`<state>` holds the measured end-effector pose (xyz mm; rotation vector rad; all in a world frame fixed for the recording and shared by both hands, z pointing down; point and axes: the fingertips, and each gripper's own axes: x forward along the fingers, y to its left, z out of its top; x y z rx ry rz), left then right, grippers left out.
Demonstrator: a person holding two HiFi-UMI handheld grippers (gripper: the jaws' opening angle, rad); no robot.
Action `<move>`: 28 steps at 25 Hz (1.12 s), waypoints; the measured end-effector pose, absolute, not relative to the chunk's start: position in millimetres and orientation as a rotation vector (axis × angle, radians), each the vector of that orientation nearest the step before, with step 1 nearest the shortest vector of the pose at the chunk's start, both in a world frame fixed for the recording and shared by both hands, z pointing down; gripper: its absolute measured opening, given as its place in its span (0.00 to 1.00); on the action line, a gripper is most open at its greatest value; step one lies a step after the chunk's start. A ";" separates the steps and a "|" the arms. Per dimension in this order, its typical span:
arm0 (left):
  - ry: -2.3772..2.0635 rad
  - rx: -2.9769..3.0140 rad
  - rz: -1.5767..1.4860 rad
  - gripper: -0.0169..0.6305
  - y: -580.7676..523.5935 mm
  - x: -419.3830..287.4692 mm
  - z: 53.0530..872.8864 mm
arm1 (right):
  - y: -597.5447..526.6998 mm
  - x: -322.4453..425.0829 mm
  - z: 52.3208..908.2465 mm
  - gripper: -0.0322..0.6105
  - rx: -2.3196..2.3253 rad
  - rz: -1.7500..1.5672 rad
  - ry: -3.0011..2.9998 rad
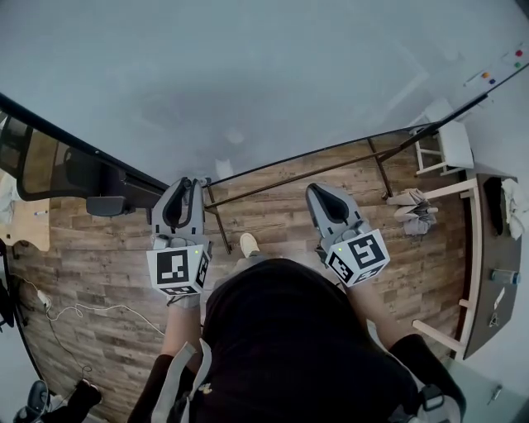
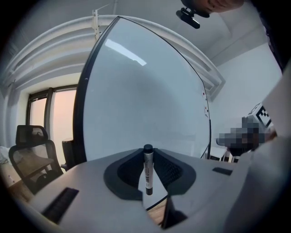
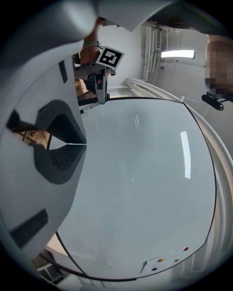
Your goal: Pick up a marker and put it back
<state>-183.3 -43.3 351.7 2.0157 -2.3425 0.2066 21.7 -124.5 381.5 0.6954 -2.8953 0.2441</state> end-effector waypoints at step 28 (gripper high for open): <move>-1.744 2.477 0.213 0.14 -145.8 -23.4 383.9 | -133.2 155.9 371.5 0.08 1.184 0.268 -2.742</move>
